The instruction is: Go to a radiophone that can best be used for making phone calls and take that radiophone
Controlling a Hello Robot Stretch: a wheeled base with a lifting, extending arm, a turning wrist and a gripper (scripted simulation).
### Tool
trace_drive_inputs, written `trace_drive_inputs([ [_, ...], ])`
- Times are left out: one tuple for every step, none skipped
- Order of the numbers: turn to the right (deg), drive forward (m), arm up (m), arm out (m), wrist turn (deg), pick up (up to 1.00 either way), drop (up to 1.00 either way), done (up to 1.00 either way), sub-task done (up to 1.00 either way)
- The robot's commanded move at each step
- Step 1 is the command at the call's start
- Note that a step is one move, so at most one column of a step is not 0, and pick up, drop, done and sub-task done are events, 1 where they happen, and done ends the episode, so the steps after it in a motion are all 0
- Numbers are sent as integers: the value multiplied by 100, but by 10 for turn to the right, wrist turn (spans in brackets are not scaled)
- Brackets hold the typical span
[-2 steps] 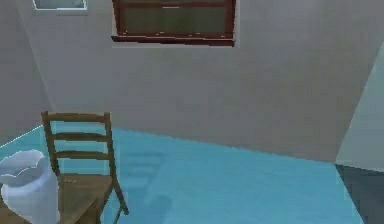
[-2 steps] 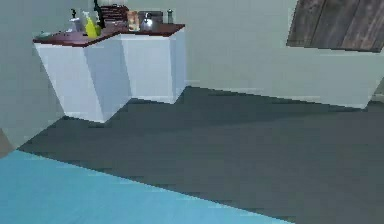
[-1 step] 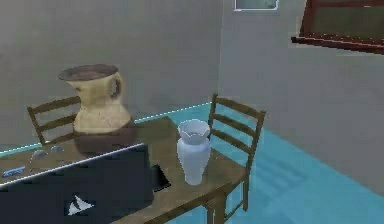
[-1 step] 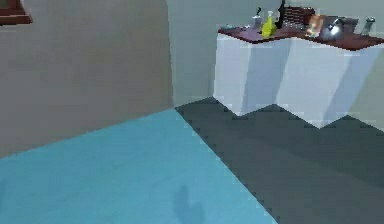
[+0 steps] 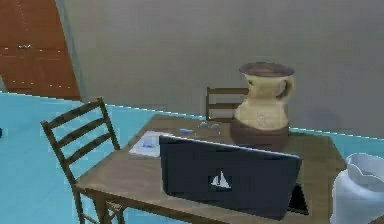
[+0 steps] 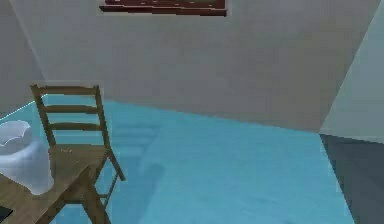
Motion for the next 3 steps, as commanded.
trace_drive_inputs([
  [-450,0,0,0,0,0,0,0,0],
  [-120,0,0,0,0,0,0,0,0],
  [0,0,50,0,0,0,0,0,0],
])
